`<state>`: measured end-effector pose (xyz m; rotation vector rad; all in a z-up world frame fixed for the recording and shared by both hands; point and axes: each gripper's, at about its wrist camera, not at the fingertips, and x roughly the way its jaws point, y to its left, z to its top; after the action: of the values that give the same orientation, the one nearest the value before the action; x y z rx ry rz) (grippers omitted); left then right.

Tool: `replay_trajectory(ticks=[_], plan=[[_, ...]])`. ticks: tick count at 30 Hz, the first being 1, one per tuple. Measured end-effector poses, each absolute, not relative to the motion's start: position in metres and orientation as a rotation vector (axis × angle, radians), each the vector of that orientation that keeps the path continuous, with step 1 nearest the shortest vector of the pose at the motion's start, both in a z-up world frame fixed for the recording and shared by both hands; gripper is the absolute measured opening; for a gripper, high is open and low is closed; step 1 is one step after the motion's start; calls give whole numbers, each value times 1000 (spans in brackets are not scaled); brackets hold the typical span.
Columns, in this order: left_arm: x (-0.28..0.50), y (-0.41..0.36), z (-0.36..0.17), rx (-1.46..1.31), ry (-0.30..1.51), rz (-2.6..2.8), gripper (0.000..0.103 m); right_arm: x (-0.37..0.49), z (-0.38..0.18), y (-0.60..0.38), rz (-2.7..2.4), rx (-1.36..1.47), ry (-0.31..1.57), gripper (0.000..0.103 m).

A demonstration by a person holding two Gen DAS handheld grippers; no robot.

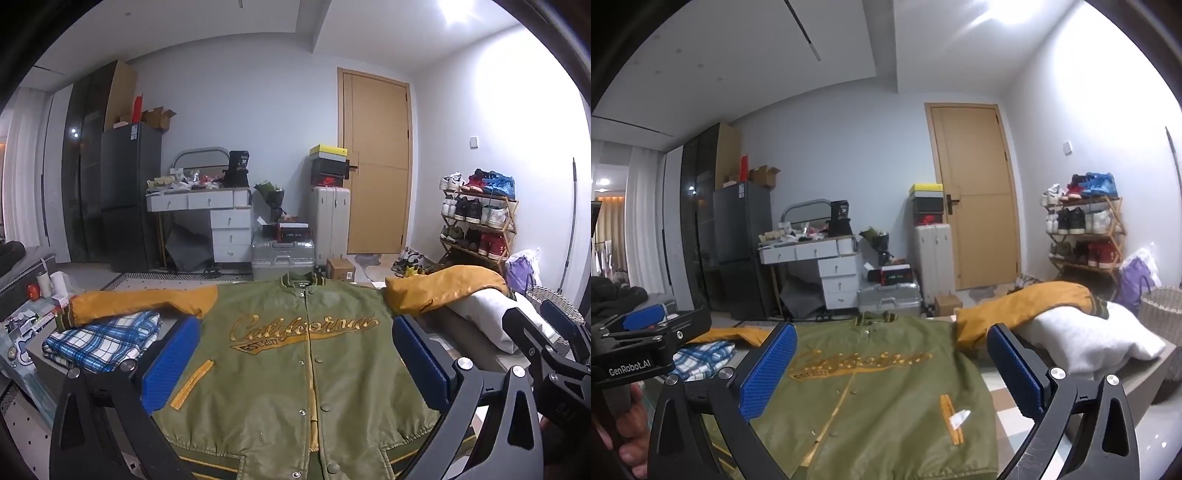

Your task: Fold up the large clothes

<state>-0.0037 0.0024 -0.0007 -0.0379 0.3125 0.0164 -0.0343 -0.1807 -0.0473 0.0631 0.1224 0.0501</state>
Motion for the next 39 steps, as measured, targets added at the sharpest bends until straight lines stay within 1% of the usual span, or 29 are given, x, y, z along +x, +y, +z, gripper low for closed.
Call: replay_trajectory(ticks=[39], plan=[[-9, 11, -6, -62, 320, 9, 101, -39, -42, -178, 44, 56, 121, 103]])
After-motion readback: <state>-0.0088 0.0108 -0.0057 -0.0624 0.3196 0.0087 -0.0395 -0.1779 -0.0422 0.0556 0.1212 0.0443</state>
